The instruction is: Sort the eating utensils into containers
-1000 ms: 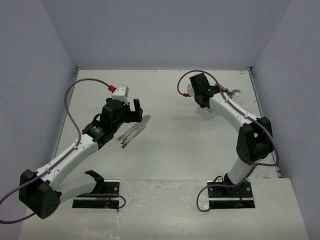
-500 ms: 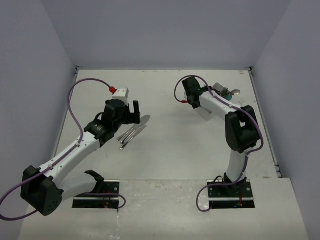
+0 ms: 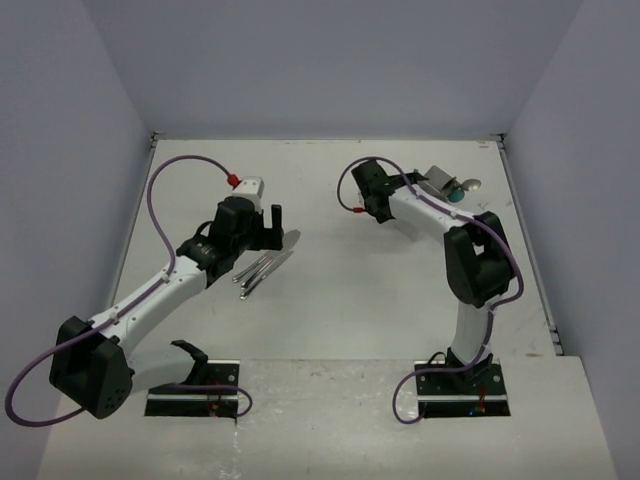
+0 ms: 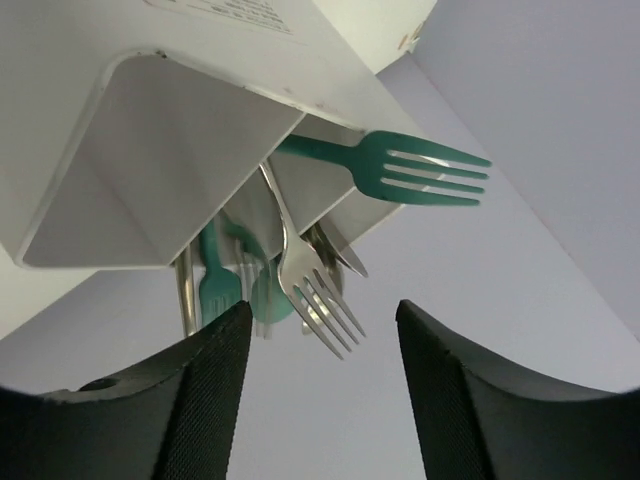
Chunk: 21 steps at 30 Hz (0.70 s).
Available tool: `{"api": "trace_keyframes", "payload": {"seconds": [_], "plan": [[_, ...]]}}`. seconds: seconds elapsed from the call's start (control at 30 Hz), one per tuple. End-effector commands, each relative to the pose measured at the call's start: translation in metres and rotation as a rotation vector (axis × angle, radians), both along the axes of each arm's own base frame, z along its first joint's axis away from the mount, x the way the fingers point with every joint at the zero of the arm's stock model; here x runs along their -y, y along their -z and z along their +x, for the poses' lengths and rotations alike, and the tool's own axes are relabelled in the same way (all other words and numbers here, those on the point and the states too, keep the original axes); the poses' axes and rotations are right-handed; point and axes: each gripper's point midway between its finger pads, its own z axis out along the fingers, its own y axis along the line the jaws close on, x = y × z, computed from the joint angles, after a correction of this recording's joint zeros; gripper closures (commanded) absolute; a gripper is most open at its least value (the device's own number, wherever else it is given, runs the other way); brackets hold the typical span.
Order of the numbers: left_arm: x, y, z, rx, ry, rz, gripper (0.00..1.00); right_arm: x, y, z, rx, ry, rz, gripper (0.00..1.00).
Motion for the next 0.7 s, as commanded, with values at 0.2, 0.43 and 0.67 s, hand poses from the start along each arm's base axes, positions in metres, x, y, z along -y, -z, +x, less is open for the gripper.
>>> {"api": "trace_keyframes", "payload": {"seconds": [0.2,0.43,0.67], "plan": [[0.010,0.019,0.017,0.002,0.116,0.087,0.00,-0.053,-0.101,0.001,0.330,-0.082,0.298,0.01],[-0.035,0.056,0.024,-0.086,-0.077,0.211,0.00,-0.097,-0.171,-0.012,0.651,-0.007,0.995,0.01],[-0.068,0.087,0.016,-0.182,-0.146,0.323,0.00,-0.122,-0.172,-0.044,0.682,0.083,1.469,0.01]]}}
